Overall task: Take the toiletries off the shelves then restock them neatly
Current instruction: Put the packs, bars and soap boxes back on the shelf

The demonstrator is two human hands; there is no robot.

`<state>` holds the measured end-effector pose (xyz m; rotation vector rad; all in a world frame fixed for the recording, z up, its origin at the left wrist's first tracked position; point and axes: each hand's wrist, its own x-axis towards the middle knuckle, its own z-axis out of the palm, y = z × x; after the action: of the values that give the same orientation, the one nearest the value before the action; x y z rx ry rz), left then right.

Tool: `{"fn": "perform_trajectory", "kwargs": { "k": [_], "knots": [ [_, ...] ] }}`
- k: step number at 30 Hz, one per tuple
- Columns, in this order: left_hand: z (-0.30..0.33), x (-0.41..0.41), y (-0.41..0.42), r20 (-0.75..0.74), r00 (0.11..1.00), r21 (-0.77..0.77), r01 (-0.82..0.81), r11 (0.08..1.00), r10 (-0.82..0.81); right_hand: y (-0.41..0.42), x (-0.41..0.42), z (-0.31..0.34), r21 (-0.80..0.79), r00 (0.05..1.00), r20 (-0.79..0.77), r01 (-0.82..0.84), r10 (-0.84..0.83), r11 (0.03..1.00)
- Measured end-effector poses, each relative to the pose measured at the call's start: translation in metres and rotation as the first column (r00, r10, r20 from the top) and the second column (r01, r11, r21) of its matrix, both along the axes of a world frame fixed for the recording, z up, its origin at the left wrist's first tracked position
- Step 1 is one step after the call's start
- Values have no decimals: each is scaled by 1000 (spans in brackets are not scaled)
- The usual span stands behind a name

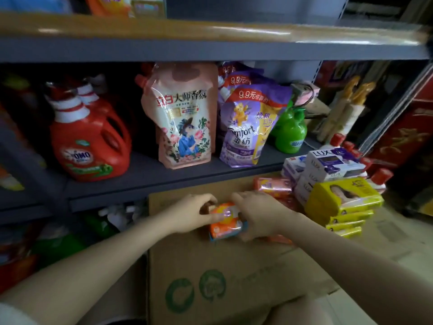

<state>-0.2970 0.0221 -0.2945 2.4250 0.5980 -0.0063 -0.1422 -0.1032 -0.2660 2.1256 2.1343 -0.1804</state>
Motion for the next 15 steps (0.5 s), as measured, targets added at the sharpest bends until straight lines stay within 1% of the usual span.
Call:
{"fn": "perform_trajectory", "kwargs": {
  "k": [1,2,4,5,6,8,9,10,13,15],
  "knots": [
    [6,-1,-2,46,997,-22,-53,998,54,2,-1,5,83,1000,10,1,-2,997],
    [14,-2,-2,101,989,-38,-108,993,111,4,-1,11,196,999,37,-35,29,980],
    [37,-5,0,217,957,-45,-186,981,192,10,2,22,372,983,161,-140,85,918],
    [52,-8,2,271,940,-33,-208,978,209,14,2,30,444,981,170,-160,92,881],
    [68,-12,4,326,921,-16,-221,975,214,18,2,41,505,985,128,-163,113,848],
    [99,-22,12,432,881,70,-248,966,194,27,4,72,595,983,-70,-96,170,798],
    [115,-28,16,479,857,124,-279,952,188,32,3,91,623,964,-175,-49,200,781],
    [129,-34,20,527,829,157,-310,938,186,37,3,109,645,946,-238,-17,222,764],
    [168,-51,32,625,762,225,-385,895,170,56,-2,155,694,916,-290,2,277,720],
    [190,-62,38,657,736,257,-426,867,166,70,-13,179,712,913,-258,-41,316,701]
  ]
}}
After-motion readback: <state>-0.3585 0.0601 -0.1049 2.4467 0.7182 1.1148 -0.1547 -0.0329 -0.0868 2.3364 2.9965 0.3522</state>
